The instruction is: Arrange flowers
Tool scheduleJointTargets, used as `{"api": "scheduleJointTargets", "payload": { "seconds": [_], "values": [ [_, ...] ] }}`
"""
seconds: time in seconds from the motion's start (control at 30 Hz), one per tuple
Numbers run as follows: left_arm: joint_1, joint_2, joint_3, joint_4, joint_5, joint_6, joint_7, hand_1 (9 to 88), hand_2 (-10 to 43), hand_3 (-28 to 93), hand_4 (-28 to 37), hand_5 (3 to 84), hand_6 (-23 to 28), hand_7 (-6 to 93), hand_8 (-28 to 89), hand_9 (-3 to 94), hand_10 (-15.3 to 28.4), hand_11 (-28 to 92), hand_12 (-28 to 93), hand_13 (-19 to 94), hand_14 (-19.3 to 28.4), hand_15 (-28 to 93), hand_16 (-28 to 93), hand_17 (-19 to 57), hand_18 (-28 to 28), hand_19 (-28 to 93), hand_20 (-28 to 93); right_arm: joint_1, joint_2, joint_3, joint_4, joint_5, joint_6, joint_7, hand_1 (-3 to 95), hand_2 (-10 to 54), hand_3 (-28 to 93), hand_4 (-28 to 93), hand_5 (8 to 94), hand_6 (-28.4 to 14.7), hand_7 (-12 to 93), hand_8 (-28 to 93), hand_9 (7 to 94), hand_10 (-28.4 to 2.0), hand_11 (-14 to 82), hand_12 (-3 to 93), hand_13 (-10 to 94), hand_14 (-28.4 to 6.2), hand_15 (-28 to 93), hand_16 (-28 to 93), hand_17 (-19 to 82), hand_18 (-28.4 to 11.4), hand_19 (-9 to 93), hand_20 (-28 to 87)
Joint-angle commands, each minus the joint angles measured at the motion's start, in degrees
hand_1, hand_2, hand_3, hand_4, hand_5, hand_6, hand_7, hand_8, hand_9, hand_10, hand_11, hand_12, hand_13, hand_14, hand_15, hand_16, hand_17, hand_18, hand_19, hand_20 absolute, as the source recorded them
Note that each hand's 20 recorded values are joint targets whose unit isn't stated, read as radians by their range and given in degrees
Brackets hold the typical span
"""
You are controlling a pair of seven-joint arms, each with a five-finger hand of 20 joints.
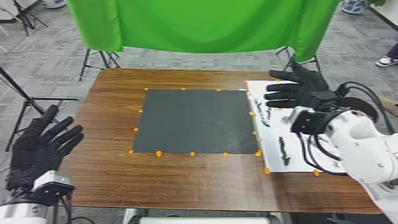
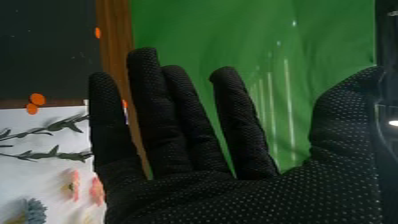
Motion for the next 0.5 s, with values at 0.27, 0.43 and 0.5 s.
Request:
{"api": "scheduleJointTargets", "payload": {
  "seconds": [0.27, 0.43, 0.5],
  "values": [
    [0.92, 1.45, 0.71, -0.12, -0.82, 0.20, 2.13, 29.6, 7.1, 62, -21.0, 31.2, 6.6, 7.6, -7, 27.0, 18.3, 23, 11, 19, 26.7, 52, -11, -6.5, 28.4, 54, -4, 1.47, 0.38, -1.30, 0.01, -1.42, -0.10, 0.70, 15.2, 12.2, 77, -27, 47.3, -2.7, 15, -11, 52.3, -17.5, 12.6, 13.1, 45, -22.0, 36, 12, 18, -26.9, 52, 13],
    [1.46, 4.57, 1.38, 0.33, -2.87, 0.56, 5.93, 29.6, 7.1, 62, -21.1, 31.2, 6.6, 7.7, -7, 27.1, 18.4, 23, 11, 19, 26.7, 52, -11, -6.6, 28.4, 54, -4, 0.92, -0.17, -0.19, -1.74, -11.62, -2.34, 7.24, 17.5, 9.9, 78, -26, 48.0, -3.1, 15, -11, 55.7, -17.6, 15.3, 13.9, 47, -21.4, 41, 12, 20, -26.4, 58, 15],
    [1.07, 5.19, 1.51, 0.50, -3.24, 0.60, 6.32, 29.6, 7.1, 62, -21.1, 31.2, 6.6, 7.7, -7, 27.1, 18.4, 23, 11, 19, 26.7, 52, -11, -6.6, 28.4, 54, -4, -0.45, -0.71, 1.37, -3.28, -17.23, -3.60, 12.22, 18.9, 8.4, 78, -25, 48.3, -3.4, 15, -11, 56.7, -17.7, 16.2, 14.1, 48, -21.4, 43, 12, 22, -26.0, 61, 16]
  ]
}}
